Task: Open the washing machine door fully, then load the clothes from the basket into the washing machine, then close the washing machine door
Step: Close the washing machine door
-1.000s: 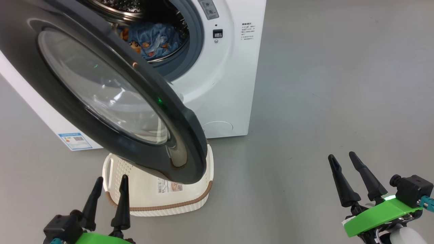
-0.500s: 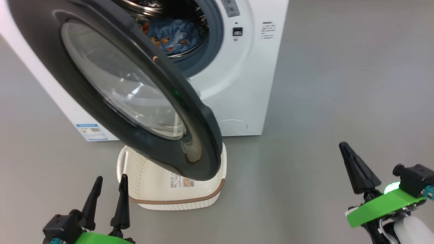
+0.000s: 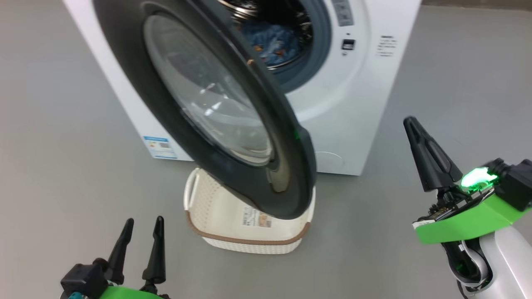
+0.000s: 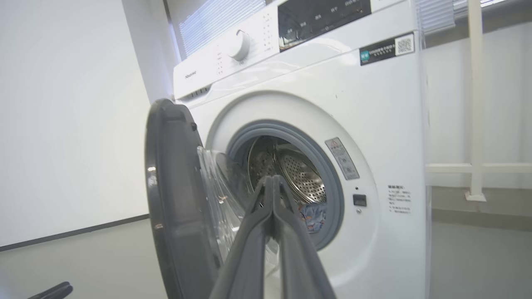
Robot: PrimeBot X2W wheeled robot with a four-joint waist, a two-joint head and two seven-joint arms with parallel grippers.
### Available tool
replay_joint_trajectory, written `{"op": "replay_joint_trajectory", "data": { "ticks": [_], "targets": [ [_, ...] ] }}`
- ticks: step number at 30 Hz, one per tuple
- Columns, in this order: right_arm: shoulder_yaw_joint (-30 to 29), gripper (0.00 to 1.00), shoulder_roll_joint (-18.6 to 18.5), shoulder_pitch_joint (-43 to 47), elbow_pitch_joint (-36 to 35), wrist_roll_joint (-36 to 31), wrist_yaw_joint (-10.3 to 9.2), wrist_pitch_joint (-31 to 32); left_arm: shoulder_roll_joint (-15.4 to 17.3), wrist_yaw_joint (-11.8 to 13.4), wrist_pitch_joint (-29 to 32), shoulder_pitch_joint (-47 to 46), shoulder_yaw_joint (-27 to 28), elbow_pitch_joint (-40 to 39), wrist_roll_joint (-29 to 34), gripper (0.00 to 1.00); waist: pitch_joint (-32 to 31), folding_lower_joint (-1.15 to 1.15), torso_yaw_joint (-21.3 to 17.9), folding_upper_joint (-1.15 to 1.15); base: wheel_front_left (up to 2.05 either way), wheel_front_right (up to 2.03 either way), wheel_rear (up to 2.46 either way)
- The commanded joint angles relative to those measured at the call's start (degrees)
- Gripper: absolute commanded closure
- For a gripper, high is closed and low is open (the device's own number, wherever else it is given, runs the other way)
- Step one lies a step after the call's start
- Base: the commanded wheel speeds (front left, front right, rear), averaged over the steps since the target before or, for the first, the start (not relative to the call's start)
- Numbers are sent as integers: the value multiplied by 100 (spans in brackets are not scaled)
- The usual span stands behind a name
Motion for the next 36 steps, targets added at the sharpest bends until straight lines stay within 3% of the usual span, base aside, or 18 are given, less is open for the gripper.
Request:
{"op": "replay_joint_trajectory", "data": {
  "ticks": [1, 5, 15, 25, 36],
  "targets": [
    [133, 100, 16, -106, -459, -20, 36, -28, 46, -17, -69, -97, 145, -91, -77, 0, -115, 0, 341, 0, 0, 0, 0],
    [305, 100, 90, -78, -1059, -152, 36, -28, 62, -17, -69, -79, 137, -53, -109, 0, -155, 0, 554, 0, 0, 0, 0],
    [1287, 100, 100, -185, -1268, -261, 36, -28, 94, -17, -69, -81, 38, 26, -171, 0, -221, 0, 846, 0, 0, 0, 0],
    [2256, 100, -112, -248, -414, -320, 36, -28, 89, -17, -69, -93, -3, 32, -206, 0, -142, 0, 1134, 0, 0, 0, 0],
    [2475, 100, -307, -483, 591, -281, 36, -28, 65, -18, -69, -108, -15, -23, -187, 0, 34, 0, 1501, 0, 0, 0, 0]
  ]
}}
